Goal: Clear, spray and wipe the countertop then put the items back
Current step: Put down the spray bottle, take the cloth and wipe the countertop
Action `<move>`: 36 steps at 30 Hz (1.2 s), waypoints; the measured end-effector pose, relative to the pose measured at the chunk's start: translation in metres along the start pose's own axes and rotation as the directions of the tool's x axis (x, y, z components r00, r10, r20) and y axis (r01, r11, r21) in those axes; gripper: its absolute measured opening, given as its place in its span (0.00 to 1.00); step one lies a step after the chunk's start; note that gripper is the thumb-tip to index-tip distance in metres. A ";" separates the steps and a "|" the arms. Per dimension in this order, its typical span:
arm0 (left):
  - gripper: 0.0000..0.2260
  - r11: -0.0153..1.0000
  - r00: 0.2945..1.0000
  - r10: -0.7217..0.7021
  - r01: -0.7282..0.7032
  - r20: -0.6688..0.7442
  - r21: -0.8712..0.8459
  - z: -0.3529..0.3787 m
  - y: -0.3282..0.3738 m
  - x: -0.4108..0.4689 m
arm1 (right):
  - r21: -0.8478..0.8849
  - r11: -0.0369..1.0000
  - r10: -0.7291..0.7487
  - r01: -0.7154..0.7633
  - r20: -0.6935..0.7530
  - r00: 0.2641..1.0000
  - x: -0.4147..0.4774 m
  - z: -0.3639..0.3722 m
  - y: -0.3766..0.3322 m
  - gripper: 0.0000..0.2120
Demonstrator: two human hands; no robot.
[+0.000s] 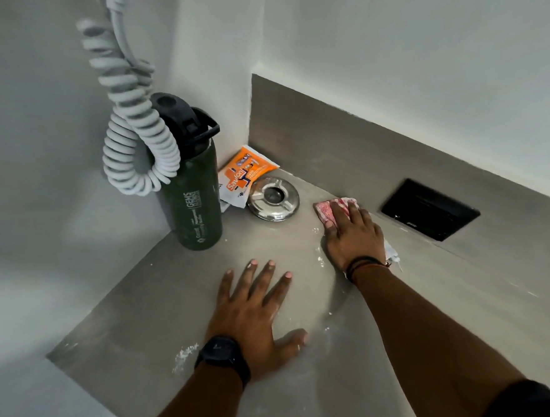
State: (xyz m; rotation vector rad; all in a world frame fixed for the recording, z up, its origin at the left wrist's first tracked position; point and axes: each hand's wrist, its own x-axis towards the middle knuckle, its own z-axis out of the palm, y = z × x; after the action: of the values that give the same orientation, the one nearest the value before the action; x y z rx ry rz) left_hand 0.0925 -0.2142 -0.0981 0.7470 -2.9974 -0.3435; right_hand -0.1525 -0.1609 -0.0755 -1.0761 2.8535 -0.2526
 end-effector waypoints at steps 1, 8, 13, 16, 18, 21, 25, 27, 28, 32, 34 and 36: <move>0.40 1.000 1.000 0.007 -0.007 -0.006 0.000 -0.001 0.000 0.000 | -0.006 1.000 -0.021 0.021 -0.002 1.000 0.003 0.001 -0.002 0.26; 0.41 1.000 1.000 0.015 -0.015 0.002 0.018 -0.003 0.001 0.000 | -0.018 0.991 -0.132 0.133 0.040 0.990 0.013 0.000 -0.004 0.26; 0.42 1.000 1.000 0.002 -0.003 0.014 0.024 -0.002 0.000 0.001 | -0.009 0.974 -0.225 0.226 0.077 0.971 -0.003 0.001 -0.007 0.26; 0.42 1.000 1.000 -0.008 0.008 0.012 0.028 -0.002 0.000 0.001 | 0.008 0.963 -0.270 0.271 0.086 0.959 -0.028 0.003 -0.015 0.26; 0.42 0.999 1.000 -0.021 0.020 0.009 0.036 -0.003 0.001 0.000 | 0.023 0.955 -0.298 0.297 0.101 0.949 -0.049 0.004 -0.022 0.26; 0.44 0.997 0.999 -0.041 0.042 -0.007 0.061 -0.008 0.004 -0.002 | 0.043 0.937 -0.350 0.348 0.119 0.929 -0.082 0.008 -0.033 0.27; 0.47 0.993 0.994 -0.098 0.101 -0.038 0.066 -0.010 0.007 -0.010 | 0.045 0.932 -0.362 0.359 0.122 0.924 -0.107 0.009 -0.033 0.28; 0.52 0.983 0.982 -0.183 0.184 -0.036 0.025 -0.011 0.007 -0.011 | 0.050 0.940 -0.340 0.336 0.114 0.934 -0.110 0.009 -0.031 0.28; 0.54 0.975 0.975 -0.222 0.222 -0.024 0.010 -0.011 0.006 -0.011 | 0.053 0.946 -0.323 0.319 0.109 0.940 -0.109 0.009 -0.031 0.28; 0.59 0.969 0.969 -0.245 0.245 0.020 0.027 -0.005 0.003 -0.007 | 0.065 0.980 -0.193 0.190 0.045 0.980 -0.096 0.011 -0.032 0.28; 0.59 0.969 0.969 -0.245 0.245 0.015 0.029 -0.004 0.002 -0.005 | 0.052 0.992 -0.118 0.117 0.019 0.993 -0.081 0.009 -0.029 0.27; 0.60 0.971 0.971 -0.238 0.238 0.015 0.027 -0.004 0.002 -0.004 | 0.041 0.997 -0.061 0.060 0.011 0.998 -0.065 0.007 -0.026 0.26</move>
State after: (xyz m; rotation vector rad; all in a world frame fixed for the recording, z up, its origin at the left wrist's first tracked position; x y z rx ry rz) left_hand 0.0952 -0.2115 -0.0935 1.1160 -2.9370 -0.3209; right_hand -0.0857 -0.1380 -0.0768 -1.1535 2.7950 -0.3058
